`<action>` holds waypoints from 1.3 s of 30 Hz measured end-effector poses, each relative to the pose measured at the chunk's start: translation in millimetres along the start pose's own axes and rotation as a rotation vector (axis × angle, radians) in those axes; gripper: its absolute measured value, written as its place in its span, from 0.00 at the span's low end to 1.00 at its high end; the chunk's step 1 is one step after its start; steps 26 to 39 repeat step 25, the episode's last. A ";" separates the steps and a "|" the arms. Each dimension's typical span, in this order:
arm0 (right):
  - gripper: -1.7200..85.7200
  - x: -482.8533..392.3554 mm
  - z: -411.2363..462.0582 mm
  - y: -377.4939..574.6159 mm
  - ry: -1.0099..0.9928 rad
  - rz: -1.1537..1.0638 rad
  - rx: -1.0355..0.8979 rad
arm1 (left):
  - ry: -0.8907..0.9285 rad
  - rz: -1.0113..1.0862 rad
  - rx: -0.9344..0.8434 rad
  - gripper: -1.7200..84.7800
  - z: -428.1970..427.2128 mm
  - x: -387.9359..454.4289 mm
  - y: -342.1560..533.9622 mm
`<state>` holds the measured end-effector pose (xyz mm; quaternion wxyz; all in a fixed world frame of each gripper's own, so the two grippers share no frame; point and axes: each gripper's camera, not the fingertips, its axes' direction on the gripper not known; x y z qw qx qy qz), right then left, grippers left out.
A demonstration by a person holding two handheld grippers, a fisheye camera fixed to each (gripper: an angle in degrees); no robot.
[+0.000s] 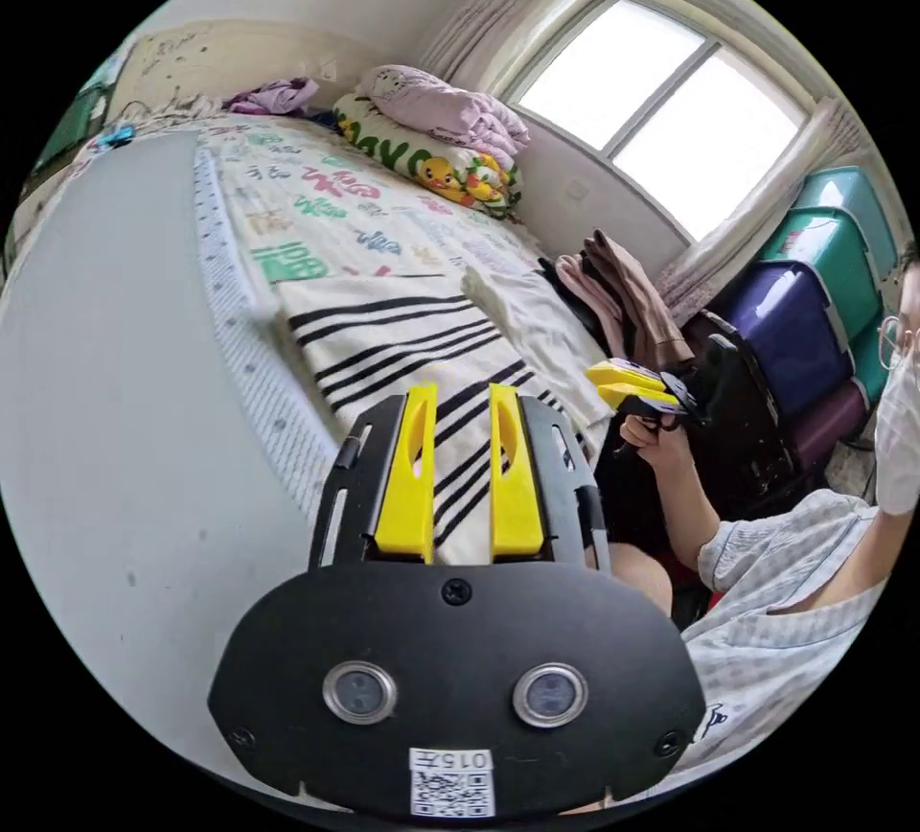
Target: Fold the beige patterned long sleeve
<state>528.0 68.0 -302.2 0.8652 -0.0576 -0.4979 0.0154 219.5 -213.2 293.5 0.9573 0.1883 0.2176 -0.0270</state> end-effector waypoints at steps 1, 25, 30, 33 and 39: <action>0.11 -7.9 16.4 -2.7 -0.028 -0.026 -0.034 | -0.014 -0.041 -0.016 0.12 -10.8 -9.2 16.9; 0.16 25.9 59.4 31.9 0.177 0.065 -0.241 | 0.198 0.008 -0.103 0.12 26.5 38.7 29.4; 0.16 25.9 59.4 31.9 0.177 0.065 -0.241 | 0.198 0.008 -0.103 0.12 26.5 38.7 29.4; 0.16 25.9 59.4 31.9 0.177 0.065 -0.241 | 0.198 0.008 -0.103 0.12 26.5 38.7 29.4; 0.16 25.9 59.4 31.9 0.177 0.065 -0.241 | 0.198 0.008 -0.103 0.12 26.5 38.7 29.4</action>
